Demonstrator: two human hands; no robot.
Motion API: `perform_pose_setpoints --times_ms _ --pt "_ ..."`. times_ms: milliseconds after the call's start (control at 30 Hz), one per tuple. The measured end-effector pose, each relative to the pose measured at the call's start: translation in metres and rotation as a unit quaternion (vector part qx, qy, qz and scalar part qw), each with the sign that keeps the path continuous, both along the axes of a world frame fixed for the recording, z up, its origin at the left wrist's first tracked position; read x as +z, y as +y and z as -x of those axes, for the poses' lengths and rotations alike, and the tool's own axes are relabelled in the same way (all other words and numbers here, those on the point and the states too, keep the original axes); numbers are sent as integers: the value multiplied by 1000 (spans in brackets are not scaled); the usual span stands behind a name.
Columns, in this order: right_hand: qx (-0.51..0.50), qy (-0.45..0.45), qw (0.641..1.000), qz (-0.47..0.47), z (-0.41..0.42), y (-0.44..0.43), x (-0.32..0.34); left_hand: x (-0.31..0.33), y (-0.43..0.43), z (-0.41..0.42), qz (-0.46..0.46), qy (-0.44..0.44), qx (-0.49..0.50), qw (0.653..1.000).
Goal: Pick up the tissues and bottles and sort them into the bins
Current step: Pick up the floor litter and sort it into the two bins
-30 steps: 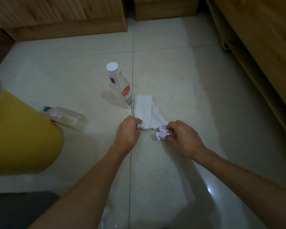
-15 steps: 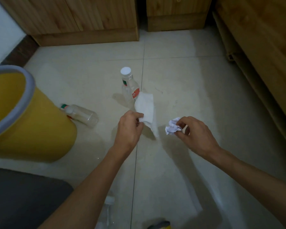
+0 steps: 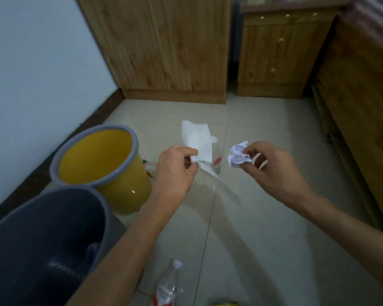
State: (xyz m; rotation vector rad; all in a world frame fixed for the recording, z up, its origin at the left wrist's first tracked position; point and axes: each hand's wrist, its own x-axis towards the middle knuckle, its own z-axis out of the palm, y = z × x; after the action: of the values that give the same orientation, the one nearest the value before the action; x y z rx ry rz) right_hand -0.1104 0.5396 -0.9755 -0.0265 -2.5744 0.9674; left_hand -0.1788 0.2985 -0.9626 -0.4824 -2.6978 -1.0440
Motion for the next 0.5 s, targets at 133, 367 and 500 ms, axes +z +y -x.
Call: perform_pose_setpoints --times_ms 133,367,500 --pt "43 20 999 -2 29 -41 61 74 -43 3 0 0 47 999" --pt "100 48 993 25 87 -128 118 150 -140 27 30 20 132 991" --pt "137 37 989 35 126 -175 124 164 -188 48 49 11 171 984"
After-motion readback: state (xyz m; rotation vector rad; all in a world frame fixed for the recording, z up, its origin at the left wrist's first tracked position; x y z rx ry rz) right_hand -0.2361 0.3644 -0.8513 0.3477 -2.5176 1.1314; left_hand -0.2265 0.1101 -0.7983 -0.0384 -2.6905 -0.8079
